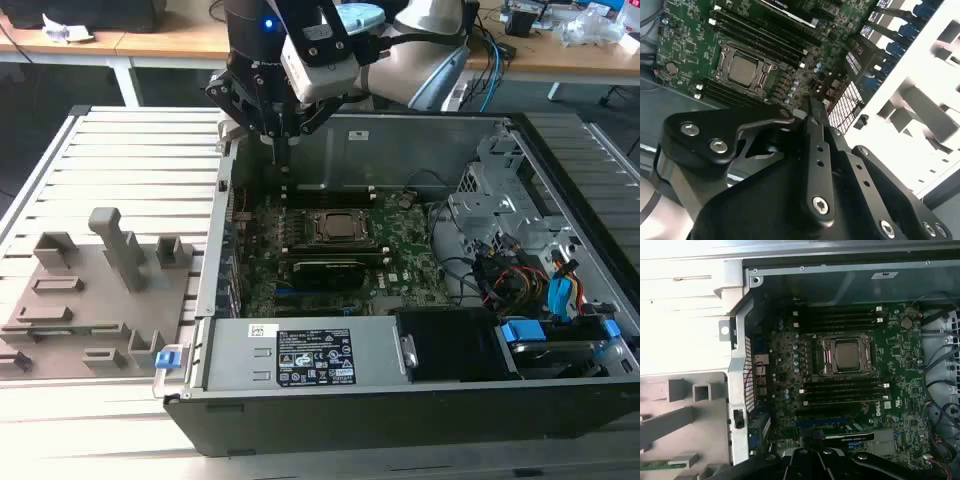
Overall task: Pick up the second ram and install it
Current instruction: 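Reach for the second ram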
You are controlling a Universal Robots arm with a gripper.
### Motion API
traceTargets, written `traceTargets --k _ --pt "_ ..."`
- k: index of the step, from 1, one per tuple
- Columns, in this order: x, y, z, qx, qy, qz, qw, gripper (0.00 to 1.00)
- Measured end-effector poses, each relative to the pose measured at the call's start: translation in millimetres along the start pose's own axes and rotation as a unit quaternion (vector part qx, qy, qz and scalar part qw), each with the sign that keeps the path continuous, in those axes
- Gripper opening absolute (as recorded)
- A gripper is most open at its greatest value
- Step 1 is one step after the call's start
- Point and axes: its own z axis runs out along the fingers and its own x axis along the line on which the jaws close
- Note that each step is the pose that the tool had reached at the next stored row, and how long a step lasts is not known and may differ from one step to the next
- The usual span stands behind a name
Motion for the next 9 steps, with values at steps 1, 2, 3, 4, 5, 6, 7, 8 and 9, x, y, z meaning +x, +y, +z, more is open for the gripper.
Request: traceTargets --k 1,2,3,4,5,6,7,8,9 --pt "4.7 -0.4 -0.2 0.0 0.0 0.0 1.0 0.11" --pt "14.2 -1.1 -0.4 0.0 0.0 0.0 1.0 0.11" --pt "19.3 -1.4 -0.5 0.0 0.0 0.0 1.0 0.11" --pt "23.9 -1.8 -0.6 -0.0001 0.0 0.0 1.0 0.11" --pt "26.3 -2.0 -0.7 0.0 0.0 0.0 1.0 0.11" --pt "28.6 -2.1 -0.7 0.0 0.0 0.0 1.0 0.11" --pt "31.6 -2.4 -0.8 0.0 0.0 0.0 1.0 0.11" --pt "33.7 -2.5 -0.9 0.0 0.0 0.0 1.0 0.11" --pt "35.8 -2.7 -0.9 0.0 0.0 0.0 1.0 0.11"
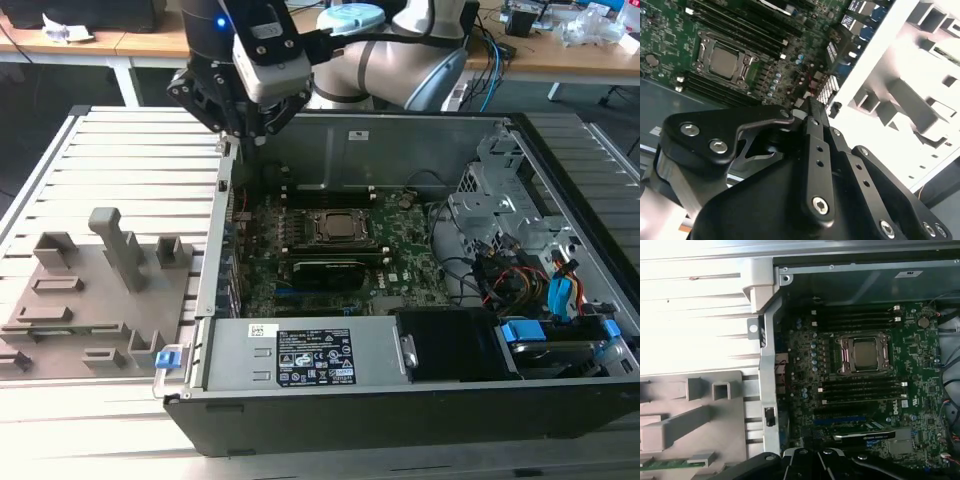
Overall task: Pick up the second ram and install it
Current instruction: 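Reach for the second ram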
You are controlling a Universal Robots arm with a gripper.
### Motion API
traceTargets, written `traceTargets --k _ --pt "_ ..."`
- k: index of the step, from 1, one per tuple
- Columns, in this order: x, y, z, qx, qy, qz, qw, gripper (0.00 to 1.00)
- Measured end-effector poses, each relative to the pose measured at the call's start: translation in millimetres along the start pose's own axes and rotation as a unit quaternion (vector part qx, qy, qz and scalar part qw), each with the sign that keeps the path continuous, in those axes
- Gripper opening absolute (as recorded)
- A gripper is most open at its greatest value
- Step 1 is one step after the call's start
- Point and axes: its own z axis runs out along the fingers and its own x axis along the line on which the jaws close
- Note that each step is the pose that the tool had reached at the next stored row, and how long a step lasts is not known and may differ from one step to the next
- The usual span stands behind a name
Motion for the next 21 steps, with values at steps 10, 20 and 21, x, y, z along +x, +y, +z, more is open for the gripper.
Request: traceTargets --k 10,20,21 --pt "21.2 -1.6 -0.3 0.0 0.0 0.0 1.0 0.11" --pt "62.7 -4.7 -0.8 0.0 0.0 0.0 1.0 0.11" --pt "66.9 -5.0 -0.9 0.0 0.0 0.0 1.0 0.11"
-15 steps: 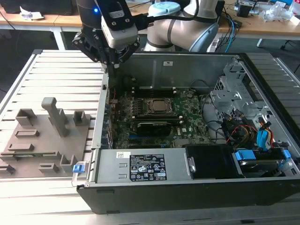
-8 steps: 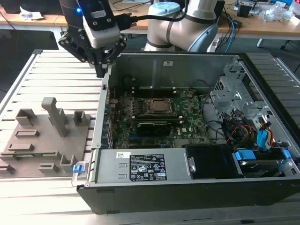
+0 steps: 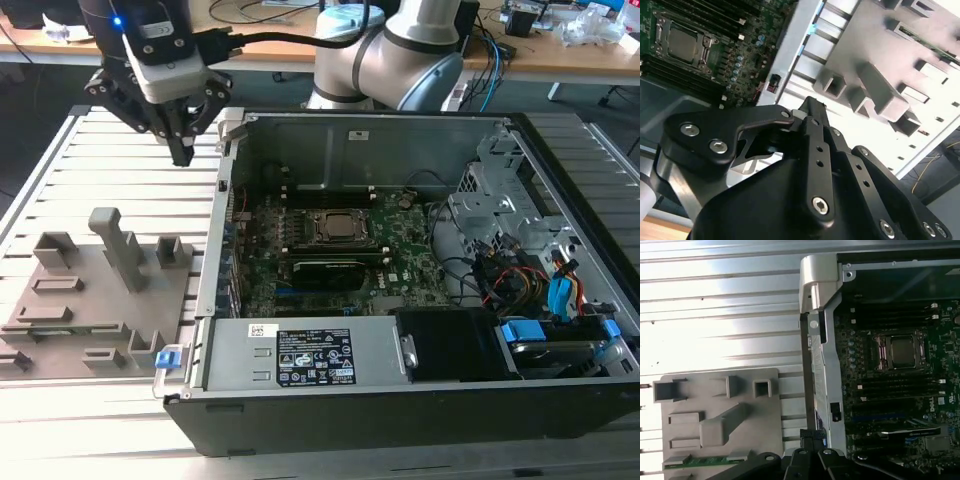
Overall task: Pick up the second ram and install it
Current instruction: 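Reach for the second ram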
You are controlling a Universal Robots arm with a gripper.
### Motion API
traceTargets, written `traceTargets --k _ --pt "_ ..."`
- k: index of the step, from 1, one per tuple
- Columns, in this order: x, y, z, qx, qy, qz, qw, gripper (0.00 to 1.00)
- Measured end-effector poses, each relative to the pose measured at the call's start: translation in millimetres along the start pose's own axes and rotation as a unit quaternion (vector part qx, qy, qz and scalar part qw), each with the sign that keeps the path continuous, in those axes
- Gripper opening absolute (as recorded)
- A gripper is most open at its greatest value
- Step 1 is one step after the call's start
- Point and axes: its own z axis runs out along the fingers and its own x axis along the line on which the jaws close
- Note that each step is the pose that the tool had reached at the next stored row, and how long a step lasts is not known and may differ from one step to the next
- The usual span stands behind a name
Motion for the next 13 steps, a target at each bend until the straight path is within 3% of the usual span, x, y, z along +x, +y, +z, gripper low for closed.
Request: traceTargets --k 8,13 --pt "27.5 -2.1 -0.2 0.0 0.0 0.0 1.0 0.11" --pt "37.6 -2.8 -0.1 0.0 0.0 0.0 1.0 0.11"
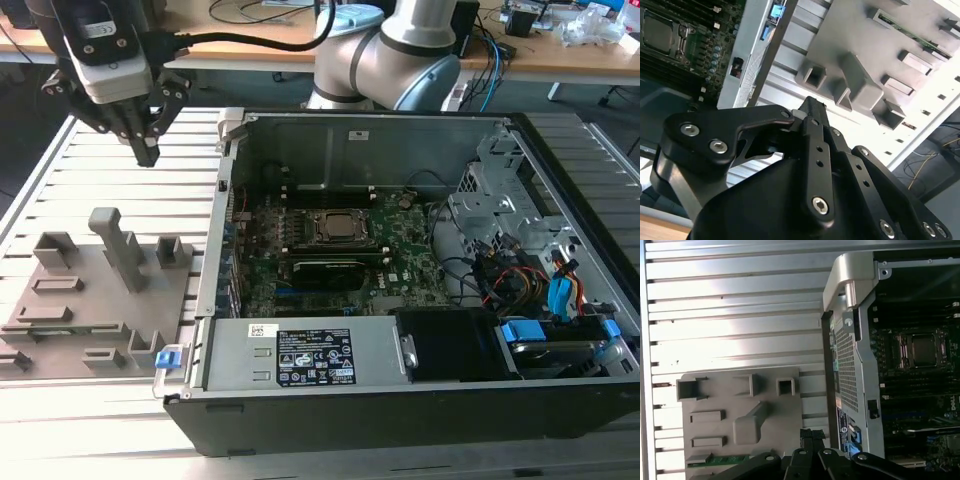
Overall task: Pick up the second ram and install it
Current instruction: 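Reach for the second ram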
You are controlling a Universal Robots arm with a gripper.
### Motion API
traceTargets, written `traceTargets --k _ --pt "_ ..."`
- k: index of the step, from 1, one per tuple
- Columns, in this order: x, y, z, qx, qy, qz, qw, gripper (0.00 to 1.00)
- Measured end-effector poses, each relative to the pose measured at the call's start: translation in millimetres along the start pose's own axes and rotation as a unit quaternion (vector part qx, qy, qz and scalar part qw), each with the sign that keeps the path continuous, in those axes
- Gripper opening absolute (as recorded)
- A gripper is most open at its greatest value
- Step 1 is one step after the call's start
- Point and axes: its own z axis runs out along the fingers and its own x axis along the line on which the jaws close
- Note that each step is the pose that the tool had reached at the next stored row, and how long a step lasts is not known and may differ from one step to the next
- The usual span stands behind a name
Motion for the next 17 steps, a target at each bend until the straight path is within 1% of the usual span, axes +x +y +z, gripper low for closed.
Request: traceTargets --k 3,5,7,10,13,15,16,17 --pt "10.6 -0.8 0.1 0.0 0.0 0.0 1.0 0.11" --pt "16.3 -1.2 0.0 0.0 0.0 0.0 1.0 0.11" --pt "19.6 -1.5 0.1 0.0 0.0 0.0 1.0 0.11" --pt "28.7 -2.2 0.1 0.0 0.0 0.0 1.0 0.11" --pt "41.0 -3.1 0.2 0.0 0.0 0.0 1.0 0.11" --pt "46.2 -3.5 0.2 0.0 0.0 0.0 1.0 0.11" --pt "52.2 -4.0 0.3 0.0 0.0 0.0 1.0 0.11" --pt "55.4 -4.2 0.3 0.0 0.0 0.0 1.0 0.11"
